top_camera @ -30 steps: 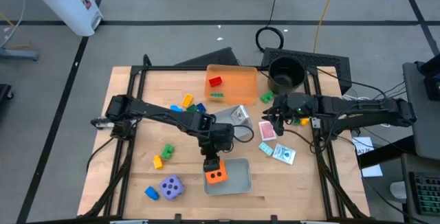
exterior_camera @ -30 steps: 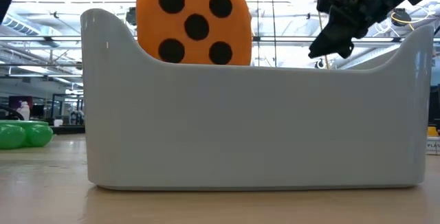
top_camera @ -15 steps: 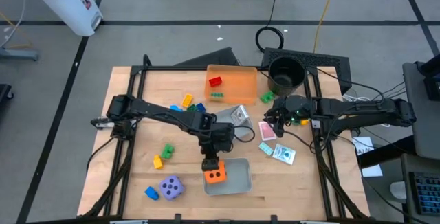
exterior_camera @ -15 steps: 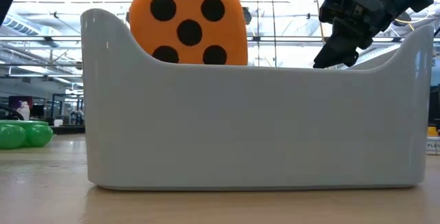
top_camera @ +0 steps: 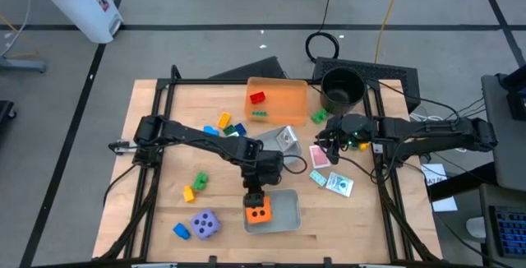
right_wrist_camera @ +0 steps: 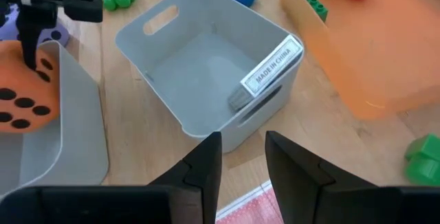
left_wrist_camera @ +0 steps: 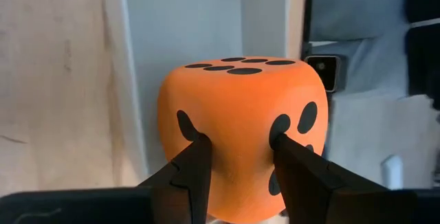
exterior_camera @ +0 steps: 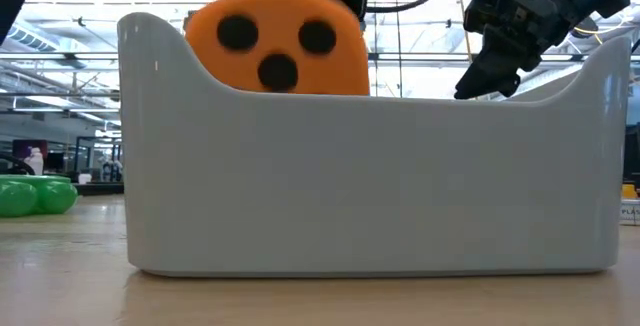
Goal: Pick & Place Toys
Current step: Put the orange dice into the bottom gray bin
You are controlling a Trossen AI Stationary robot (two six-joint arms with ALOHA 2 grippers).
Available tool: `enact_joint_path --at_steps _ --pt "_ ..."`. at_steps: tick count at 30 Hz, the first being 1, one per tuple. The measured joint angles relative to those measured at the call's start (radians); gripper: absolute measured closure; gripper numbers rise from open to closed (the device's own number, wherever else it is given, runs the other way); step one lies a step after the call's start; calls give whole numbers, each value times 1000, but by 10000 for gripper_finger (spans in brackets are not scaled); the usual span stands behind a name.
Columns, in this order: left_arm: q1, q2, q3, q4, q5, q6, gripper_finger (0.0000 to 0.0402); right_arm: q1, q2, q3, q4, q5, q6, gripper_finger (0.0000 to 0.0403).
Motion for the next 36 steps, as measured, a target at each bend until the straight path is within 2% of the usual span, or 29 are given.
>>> enact_joint_path --at_steps 18,29,36 --pt "-6 2 0 -6 -11 21 259 0 0 0 8 -3 11 298" --pt "-6 2 0 -6 -28 25 197 0 0 0 8 -3 10 298" --pt "-6 2 0 -6 -28 24 191 0 0 0 8 -3 7 298"
